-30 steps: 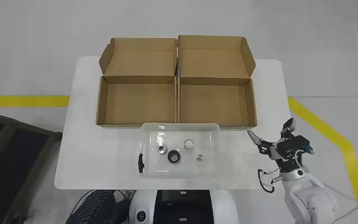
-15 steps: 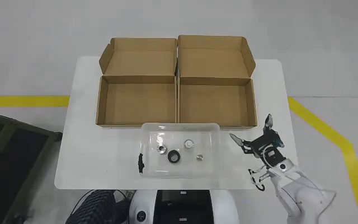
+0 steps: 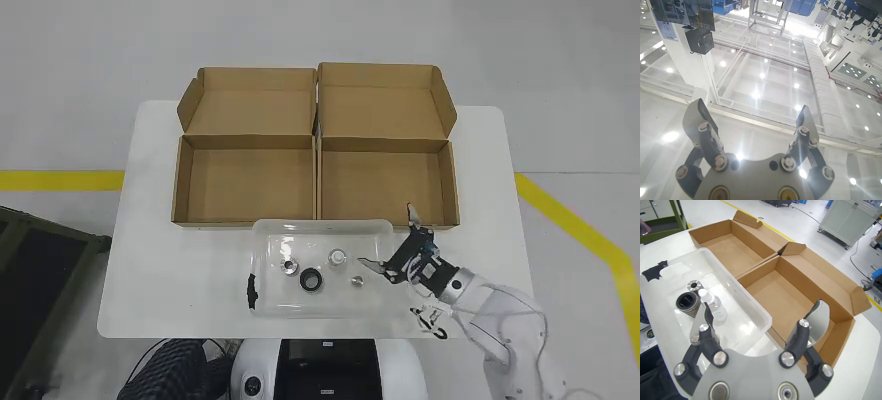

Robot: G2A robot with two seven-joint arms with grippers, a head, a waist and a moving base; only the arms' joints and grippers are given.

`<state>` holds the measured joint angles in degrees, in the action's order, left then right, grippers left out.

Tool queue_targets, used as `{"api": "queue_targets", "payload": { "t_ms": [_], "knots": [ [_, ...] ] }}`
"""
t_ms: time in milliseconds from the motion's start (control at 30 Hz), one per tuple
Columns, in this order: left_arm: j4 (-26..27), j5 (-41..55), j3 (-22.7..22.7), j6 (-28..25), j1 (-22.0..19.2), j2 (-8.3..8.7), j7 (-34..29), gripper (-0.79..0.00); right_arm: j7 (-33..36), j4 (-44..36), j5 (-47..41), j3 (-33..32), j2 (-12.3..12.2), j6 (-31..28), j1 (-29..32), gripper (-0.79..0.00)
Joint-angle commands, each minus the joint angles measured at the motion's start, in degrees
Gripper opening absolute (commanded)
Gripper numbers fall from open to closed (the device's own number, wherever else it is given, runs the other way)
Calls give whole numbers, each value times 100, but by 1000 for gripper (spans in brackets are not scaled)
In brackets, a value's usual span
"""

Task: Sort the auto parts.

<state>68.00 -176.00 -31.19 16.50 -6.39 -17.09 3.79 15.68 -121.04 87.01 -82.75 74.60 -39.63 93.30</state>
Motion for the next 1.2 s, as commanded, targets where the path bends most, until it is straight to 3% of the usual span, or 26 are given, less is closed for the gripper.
{"api": "queue_targets", "payload": {
  "t_ms": [0,333,667,767,833,1000,1167],
  "knots": [
    [0,0,0,0,0,0,0,0,203,6,61,162,-15,-173,-117,0],
    [0,0,0,0,0,0,0,0,864,349,-109,819,-53,-597,-518,0],
    [0,0,0,0,0,0,0,0,1201,593,-239,1190,-88,-586,-770,0],
    [0,0,0,0,0,0,0,0,1247,653,-307,1226,-103,-567,-822,-132],
    [0,0,0,0,0,0,0,0,1285,691,-341,1244,-113,-551,-860,-332],
    [0,0,0,0,0,0,0,0,1426,779,-380,1298,-133,-396,-951,-425],
    [0,0,0,0,0,0,0,0,1541,870,-378,1363,-153,-286,-1034,-440]
  ]
}}
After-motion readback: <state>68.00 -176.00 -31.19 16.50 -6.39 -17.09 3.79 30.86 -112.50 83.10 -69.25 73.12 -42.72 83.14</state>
